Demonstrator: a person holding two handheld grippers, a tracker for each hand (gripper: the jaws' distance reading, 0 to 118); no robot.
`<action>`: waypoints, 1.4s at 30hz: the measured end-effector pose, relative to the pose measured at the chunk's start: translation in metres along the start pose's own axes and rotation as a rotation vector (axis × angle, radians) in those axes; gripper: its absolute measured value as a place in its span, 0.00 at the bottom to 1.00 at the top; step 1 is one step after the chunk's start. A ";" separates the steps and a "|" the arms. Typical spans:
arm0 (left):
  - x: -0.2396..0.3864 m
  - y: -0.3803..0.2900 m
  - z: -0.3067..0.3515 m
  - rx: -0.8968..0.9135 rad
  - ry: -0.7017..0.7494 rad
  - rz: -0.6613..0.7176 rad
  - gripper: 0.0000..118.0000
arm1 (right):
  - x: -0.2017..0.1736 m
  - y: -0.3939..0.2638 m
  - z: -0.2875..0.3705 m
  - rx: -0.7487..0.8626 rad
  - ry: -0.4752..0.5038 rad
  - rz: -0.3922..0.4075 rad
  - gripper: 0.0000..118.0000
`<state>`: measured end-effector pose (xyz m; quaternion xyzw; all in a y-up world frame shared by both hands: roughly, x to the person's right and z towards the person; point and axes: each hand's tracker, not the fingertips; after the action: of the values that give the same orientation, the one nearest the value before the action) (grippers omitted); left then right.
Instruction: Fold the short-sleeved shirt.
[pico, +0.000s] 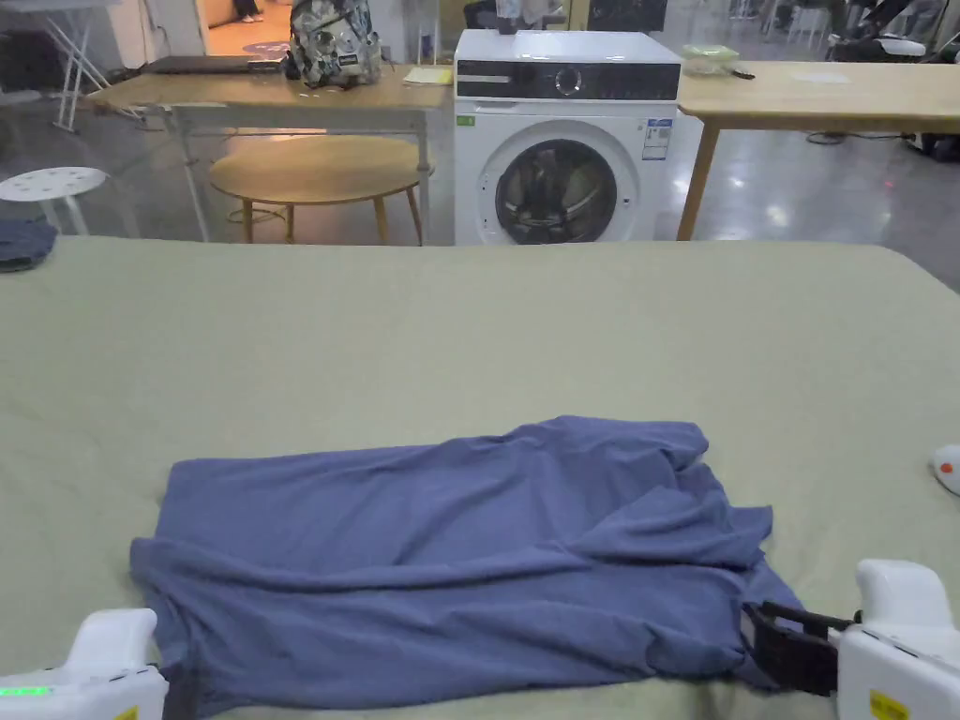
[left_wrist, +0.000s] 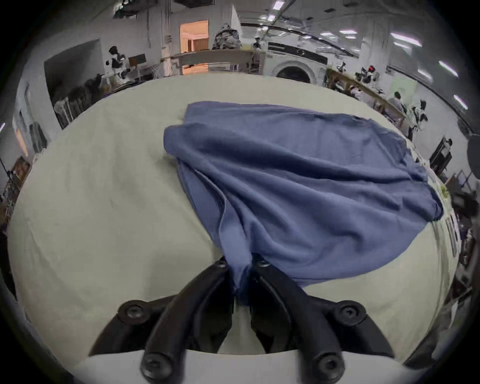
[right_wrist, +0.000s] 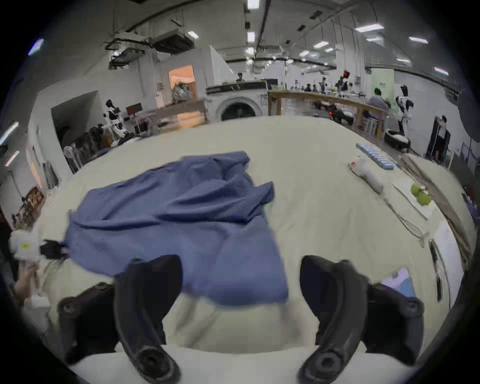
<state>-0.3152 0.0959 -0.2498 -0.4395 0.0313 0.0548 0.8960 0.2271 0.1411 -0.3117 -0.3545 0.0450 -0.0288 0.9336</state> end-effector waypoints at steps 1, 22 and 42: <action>-0.002 -0.002 0.001 0.013 -0.012 0.007 0.05 | 0.004 0.004 -0.018 -0.007 -0.058 -0.007 0.79; -0.042 -0.035 0.130 0.108 -0.133 -0.004 0.04 | 0.019 -0.051 0.081 -0.059 -0.091 -0.108 0.02; -0.016 -0.106 0.230 0.401 -0.149 0.086 0.49 | -0.009 -0.091 0.193 0.177 -0.065 -0.032 0.54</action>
<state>-0.3163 0.2124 -0.0243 -0.2457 -0.0061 0.1178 0.9621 0.2359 0.2008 -0.1070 -0.2721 0.0061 -0.0362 0.9616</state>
